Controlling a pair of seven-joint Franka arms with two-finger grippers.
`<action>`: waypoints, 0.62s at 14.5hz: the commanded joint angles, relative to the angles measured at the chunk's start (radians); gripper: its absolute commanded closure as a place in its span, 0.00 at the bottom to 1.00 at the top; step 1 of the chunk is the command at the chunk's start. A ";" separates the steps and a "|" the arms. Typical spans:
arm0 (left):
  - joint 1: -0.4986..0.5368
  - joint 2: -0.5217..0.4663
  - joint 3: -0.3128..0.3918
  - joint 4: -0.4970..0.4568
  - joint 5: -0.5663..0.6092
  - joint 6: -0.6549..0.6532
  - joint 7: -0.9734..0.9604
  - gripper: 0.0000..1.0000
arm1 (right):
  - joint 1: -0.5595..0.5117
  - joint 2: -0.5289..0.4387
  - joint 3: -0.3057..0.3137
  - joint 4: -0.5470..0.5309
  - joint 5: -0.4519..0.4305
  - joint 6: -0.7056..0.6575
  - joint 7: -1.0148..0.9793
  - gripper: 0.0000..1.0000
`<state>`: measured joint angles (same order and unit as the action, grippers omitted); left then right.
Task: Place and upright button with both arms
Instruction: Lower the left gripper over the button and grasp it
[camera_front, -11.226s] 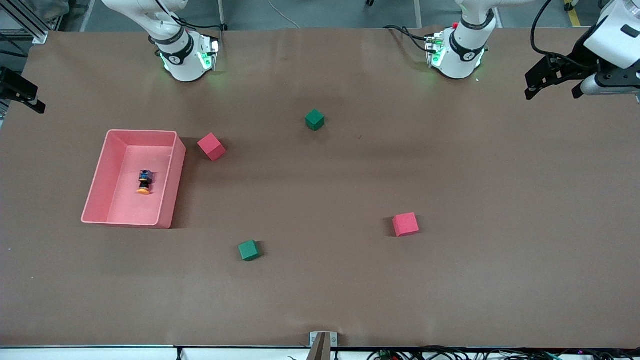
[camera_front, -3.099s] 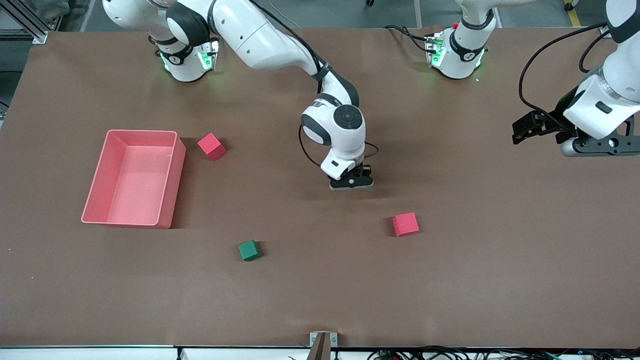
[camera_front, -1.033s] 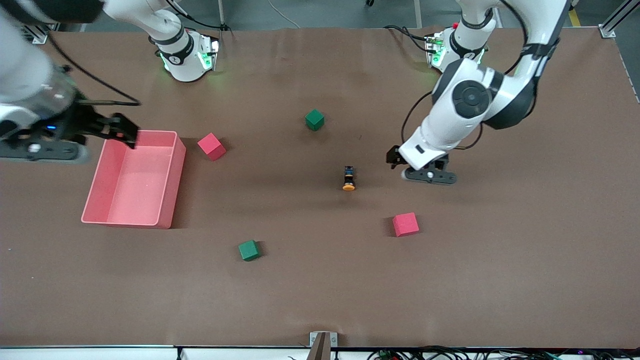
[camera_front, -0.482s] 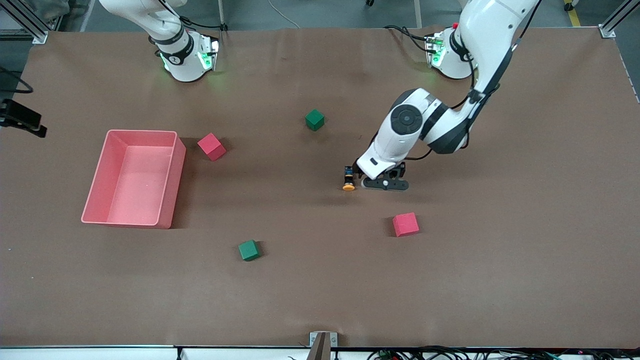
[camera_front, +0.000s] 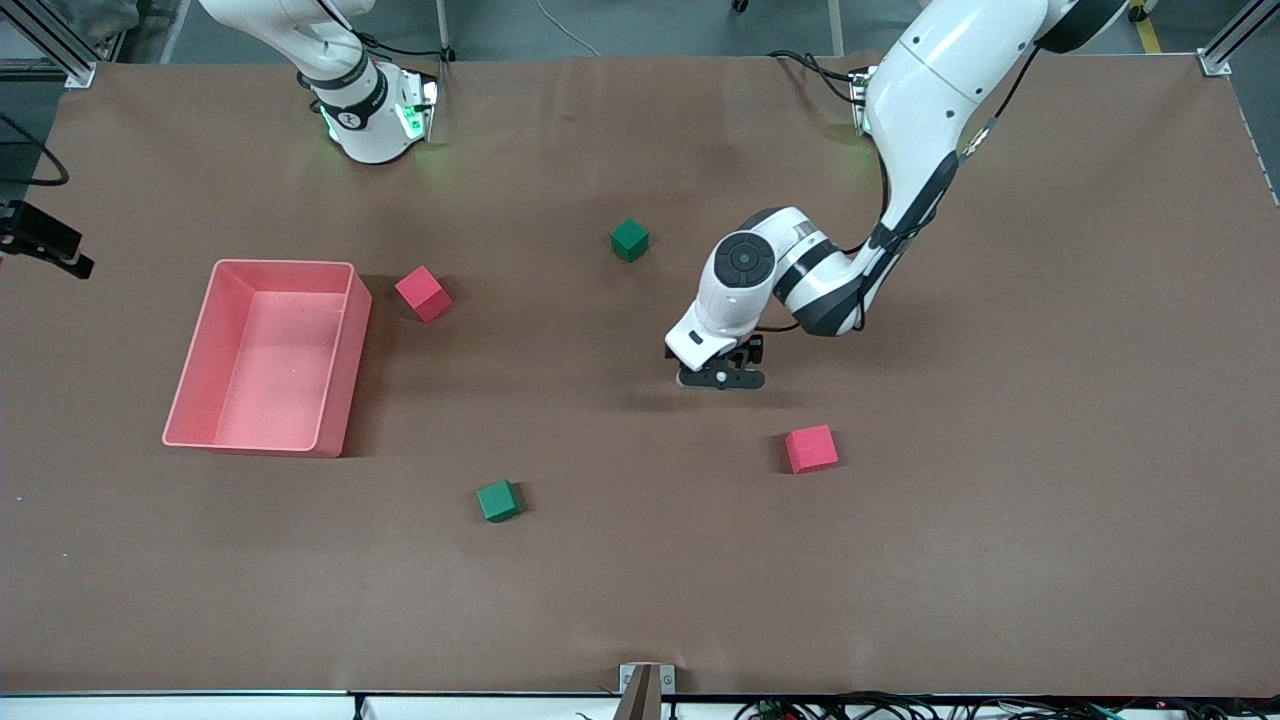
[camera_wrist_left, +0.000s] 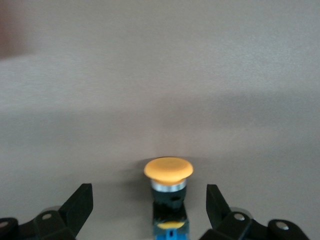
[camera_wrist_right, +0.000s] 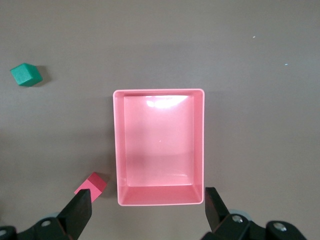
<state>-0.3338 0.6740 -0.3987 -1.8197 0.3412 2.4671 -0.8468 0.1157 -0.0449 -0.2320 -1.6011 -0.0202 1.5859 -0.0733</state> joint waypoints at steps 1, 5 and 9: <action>-0.027 0.038 0.011 0.040 0.056 -0.008 -0.023 0.00 | -0.063 -0.059 0.094 -0.076 -0.001 0.032 0.003 0.00; -0.042 0.053 0.011 0.039 0.087 -0.008 -0.092 0.05 | -0.128 -0.061 0.171 -0.069 -0.001 0.025 0.003 0.00; -0.045 0.052 0.011 0.039 0.087 -0.013 -0.110 0.16 | -0.123 -0.056 0.169 -0.050 -0.003 0.019 0.003 0.00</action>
<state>-0.3670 0.7200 -0.3974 -1.7998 0.4063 2.4666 -0.9317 0.0154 -0.0764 -0.0834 -1.6370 -0.0202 1.5990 -0.0717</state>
